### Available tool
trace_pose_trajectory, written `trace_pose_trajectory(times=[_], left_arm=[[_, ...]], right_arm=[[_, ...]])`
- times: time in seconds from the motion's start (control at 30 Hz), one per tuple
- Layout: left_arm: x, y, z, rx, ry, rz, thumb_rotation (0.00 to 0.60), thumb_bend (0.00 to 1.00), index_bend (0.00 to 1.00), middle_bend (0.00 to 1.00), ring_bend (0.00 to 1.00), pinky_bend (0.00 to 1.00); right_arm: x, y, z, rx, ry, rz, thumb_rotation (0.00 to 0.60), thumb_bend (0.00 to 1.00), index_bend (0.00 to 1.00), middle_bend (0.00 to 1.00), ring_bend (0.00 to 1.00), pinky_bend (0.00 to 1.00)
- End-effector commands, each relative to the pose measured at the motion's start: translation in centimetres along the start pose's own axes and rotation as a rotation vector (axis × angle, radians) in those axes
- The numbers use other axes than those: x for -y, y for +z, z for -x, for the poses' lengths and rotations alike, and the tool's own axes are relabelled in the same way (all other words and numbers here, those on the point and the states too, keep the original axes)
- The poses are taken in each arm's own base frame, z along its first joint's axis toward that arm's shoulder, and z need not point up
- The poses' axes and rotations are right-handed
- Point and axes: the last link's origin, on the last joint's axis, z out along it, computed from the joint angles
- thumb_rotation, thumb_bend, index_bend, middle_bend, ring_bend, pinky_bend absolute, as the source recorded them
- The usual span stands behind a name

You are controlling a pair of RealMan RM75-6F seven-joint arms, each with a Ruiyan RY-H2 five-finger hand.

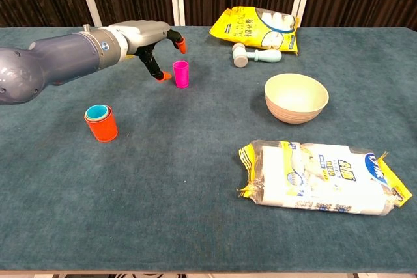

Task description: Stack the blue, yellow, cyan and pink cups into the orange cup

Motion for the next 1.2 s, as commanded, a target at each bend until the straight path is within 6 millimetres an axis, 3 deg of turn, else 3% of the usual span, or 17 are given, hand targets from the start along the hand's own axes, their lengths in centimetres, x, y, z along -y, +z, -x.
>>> trace_pose_trajectory(times=[0.03, 0.73, 1.2], left_arm=[[-0.2, 0.3, 0.4, 0.008, 0.01, -0.001, 0.6, 0.27, 0.29, 0.17, 0.0, 0.0], [-1.9, 1.3, 1.4, 0.005, 0.053, 0.023, 0.6, 0.27, 0.37, 0.19, 0.0, 0.0], [-1.3, 1.3, 1.4, -0.006, 0.088, 0.009, 0.6, 0.28, 0.37, 0.2, 0.0, 0.0]], right_arm=[[0.0, 0.1, 0.1, 0.003, 0.0, 0.0, 0.6, 0.32, 0.13, 0.08, 0.12, 0.03], [0.0, 0.1, 0.3, 0.012, 0.005, -0.009, 0.6, 0.32, 0.13, 0.08, 0.12, 0.02], [0.0, 0.1, 0.4, 0.019, 0.012, -0.004, 0.6, 0.32, 0.13, 0.08, 0.12, 0.03]])
